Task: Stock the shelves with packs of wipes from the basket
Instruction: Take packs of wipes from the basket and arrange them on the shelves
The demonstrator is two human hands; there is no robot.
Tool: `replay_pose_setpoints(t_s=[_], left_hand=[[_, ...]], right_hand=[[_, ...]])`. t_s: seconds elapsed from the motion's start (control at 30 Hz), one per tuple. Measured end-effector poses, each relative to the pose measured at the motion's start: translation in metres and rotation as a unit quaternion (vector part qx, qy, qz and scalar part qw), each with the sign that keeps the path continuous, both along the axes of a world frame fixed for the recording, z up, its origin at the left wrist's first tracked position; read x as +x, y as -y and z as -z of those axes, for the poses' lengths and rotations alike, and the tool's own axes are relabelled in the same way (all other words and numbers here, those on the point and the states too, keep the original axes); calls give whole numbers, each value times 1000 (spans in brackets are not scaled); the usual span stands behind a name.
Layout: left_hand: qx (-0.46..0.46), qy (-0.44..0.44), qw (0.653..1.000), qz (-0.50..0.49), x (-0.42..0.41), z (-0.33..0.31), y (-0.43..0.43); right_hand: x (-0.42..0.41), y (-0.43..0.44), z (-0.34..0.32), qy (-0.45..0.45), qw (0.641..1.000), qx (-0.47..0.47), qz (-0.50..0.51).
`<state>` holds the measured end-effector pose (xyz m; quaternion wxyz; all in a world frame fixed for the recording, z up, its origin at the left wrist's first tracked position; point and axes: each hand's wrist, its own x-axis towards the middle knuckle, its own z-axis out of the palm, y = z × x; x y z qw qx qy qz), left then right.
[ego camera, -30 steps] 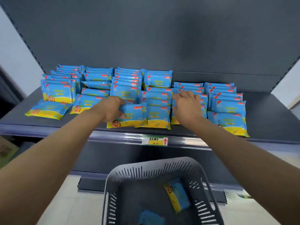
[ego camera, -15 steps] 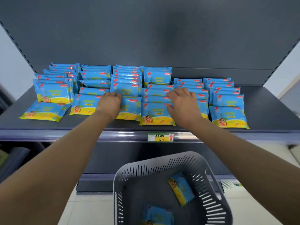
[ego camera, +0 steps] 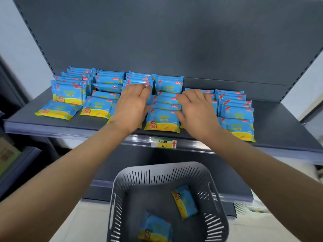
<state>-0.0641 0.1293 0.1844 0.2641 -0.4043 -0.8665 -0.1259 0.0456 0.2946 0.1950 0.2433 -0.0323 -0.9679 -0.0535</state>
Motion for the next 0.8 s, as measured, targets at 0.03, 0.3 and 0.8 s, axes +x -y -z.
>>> replay_pose_setpoints(t_s=[0.03,0.3,0.8], left_hand=[[21,-19,1000,12,16,-8,-1],[63,-133,988,44,114,-35,-2],[-237,267,932,65,150,203,33]], right_hand=[[7,0,-5,-15,1000,-1,-10],[63,-4,-17,-96,993,-8,-66],[89,-1,234,376,916,-140,1]])
